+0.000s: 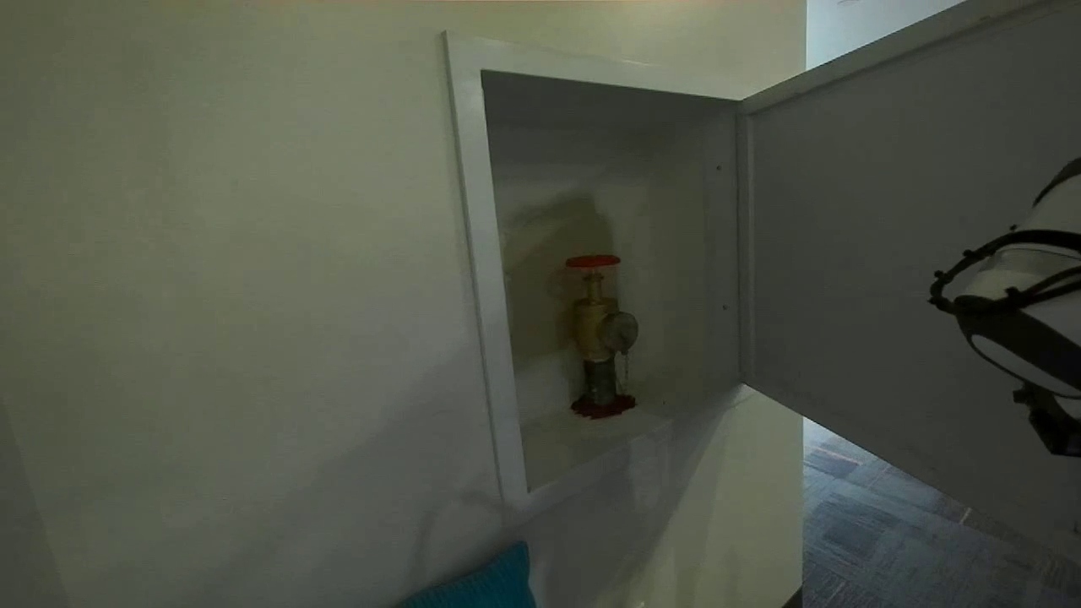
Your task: Open the door
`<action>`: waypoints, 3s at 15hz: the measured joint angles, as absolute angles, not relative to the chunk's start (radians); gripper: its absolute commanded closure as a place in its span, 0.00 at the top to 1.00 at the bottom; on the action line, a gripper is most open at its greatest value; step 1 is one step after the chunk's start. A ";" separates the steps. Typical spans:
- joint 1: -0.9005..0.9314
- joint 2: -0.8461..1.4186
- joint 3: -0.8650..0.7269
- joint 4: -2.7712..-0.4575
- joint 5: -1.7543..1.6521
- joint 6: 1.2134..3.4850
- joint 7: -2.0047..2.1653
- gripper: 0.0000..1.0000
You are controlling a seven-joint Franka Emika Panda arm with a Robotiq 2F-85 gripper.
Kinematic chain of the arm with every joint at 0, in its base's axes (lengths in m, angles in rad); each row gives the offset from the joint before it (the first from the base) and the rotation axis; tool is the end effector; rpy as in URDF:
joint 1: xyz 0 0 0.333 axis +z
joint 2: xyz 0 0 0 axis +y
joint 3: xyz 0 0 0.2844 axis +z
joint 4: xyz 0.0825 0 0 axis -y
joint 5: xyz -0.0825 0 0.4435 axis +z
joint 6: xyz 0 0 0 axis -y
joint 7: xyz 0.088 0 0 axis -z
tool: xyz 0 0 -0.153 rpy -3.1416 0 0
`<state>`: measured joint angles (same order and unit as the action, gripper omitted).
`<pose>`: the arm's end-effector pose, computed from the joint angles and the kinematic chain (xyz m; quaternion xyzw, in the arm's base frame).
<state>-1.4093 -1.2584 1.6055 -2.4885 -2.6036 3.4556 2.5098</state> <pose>0.4159 -0.0806 0.2006 0.8120 0.2507 0.1444 0.5069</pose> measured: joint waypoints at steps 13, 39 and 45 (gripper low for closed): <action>-1.510 -1.393 1.384 -2.649 -2.603 3.452 2.557 0.00; -1.394 -1.368 1.015 -2.640 -2.603 3.452 2.515 0.00; -1.471 -1.405 0.983 -2.641 -2.384 3.451 2.284 0.00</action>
<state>-1.4712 -1.4053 0.9826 -2.6406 -2.3842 3.4509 2.2843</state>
